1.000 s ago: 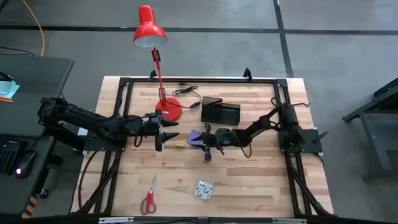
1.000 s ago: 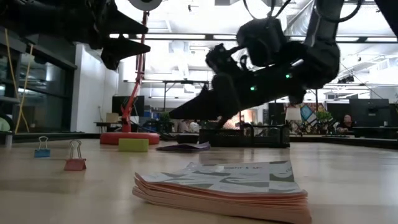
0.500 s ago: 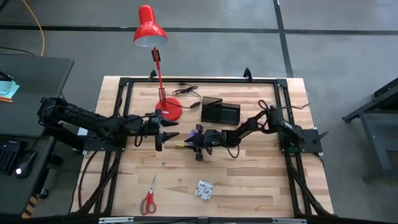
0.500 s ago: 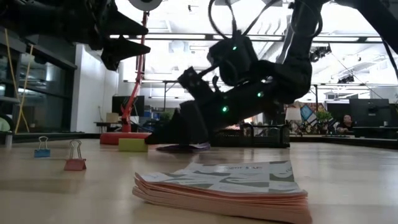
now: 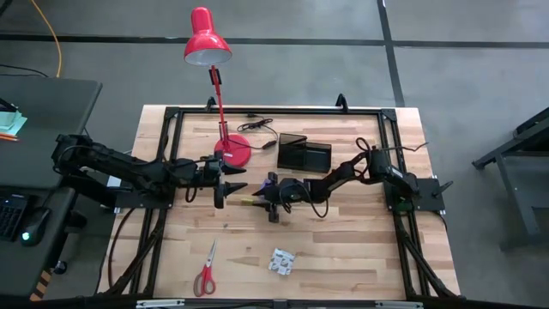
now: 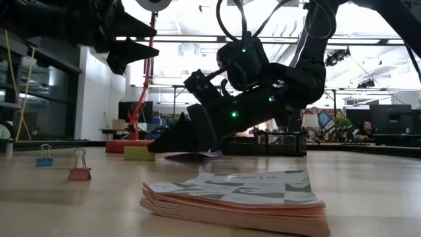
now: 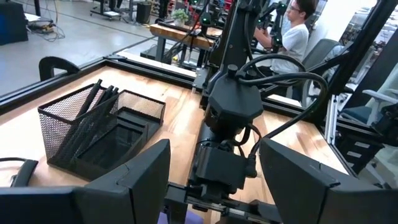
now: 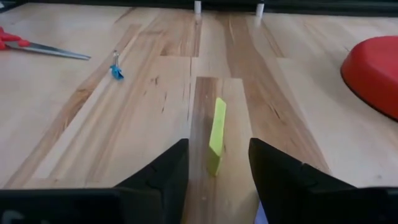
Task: Pick and place office supplies into organizer
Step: Put the yellow eraser into the black desk organizer
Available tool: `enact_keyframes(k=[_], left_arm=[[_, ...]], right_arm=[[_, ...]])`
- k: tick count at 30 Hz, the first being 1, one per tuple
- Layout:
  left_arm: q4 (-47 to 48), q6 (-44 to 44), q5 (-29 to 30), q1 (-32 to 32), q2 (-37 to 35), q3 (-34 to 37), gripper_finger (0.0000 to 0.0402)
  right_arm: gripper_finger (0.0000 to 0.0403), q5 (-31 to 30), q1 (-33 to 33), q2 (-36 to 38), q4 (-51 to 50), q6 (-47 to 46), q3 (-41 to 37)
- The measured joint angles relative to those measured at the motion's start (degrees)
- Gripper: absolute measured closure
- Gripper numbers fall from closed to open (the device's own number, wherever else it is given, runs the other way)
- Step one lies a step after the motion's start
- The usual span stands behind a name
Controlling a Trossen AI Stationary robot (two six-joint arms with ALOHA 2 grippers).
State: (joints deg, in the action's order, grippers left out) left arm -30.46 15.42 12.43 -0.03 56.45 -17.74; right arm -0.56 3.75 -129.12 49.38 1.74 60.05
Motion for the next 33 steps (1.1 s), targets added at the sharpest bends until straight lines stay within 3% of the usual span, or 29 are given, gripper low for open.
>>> enact_keyframes(k=[13,24,33], left_arm=[[-0.13,-0.04,0.22,0.0,0.0,0.0,0.0169],[-0.13,-0.09,0.23,0.0,0.0,0.0,0.0169],[-0.11,-0.09,0.24,0.0,0.0,0.0,0.0169]], right_arm=[[0.024,-0.84,0.0,0.0,-0.33,-1.71,0.23],[0.024,-0.7,-0.02,0.09,-6.96,-1.95,3.74],[0.026,-0.67,-0.02,0.09,-8.51,-3.04,3.85]])
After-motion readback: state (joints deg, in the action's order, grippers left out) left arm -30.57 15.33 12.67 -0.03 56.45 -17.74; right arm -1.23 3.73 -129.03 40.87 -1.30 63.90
